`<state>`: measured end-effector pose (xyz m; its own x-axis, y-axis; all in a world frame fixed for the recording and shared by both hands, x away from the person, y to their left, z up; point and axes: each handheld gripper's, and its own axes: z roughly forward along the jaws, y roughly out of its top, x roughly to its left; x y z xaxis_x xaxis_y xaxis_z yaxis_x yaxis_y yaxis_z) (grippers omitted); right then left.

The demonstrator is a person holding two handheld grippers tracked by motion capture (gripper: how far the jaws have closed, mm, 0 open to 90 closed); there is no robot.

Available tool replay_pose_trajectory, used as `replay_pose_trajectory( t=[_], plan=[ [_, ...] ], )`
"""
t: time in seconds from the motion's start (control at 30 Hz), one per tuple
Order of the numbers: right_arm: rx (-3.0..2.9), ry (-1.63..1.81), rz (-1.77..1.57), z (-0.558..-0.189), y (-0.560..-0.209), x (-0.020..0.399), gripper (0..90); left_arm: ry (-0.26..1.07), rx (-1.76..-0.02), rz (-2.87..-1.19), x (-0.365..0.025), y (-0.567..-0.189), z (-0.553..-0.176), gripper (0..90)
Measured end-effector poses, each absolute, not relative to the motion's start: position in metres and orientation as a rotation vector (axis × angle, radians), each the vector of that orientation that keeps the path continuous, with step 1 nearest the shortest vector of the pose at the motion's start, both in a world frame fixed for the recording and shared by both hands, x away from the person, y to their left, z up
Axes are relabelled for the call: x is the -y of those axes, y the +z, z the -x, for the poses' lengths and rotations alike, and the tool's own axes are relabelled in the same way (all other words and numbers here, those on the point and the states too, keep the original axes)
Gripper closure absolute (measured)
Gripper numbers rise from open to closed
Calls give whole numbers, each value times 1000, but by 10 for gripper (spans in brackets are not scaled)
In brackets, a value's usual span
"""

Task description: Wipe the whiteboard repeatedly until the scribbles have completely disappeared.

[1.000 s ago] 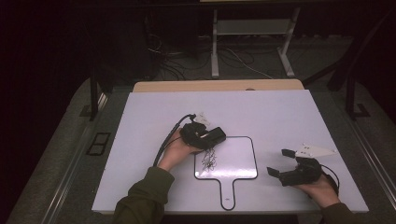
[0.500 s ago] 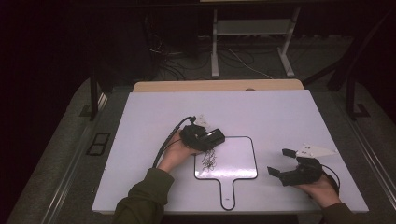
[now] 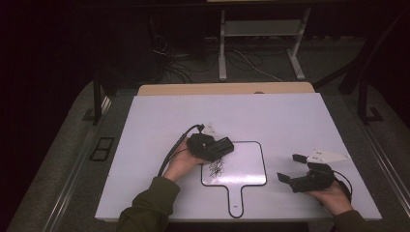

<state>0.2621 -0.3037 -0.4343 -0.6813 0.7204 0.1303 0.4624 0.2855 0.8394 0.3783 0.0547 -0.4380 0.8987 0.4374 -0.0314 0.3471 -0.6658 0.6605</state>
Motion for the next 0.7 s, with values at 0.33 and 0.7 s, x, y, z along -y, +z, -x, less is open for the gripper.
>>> replay_pose_trajectory(
  t=[0.33,0.7],
  plan=[
    [-2278,1356,-1088,-262,-434,305,34,156,-533,-2361,-53,-438,-355,394],
    [-2282,1356,-1086,-261,-434,304,34,133,-494,-2372,-54,-437,-325,394]
  ],
)
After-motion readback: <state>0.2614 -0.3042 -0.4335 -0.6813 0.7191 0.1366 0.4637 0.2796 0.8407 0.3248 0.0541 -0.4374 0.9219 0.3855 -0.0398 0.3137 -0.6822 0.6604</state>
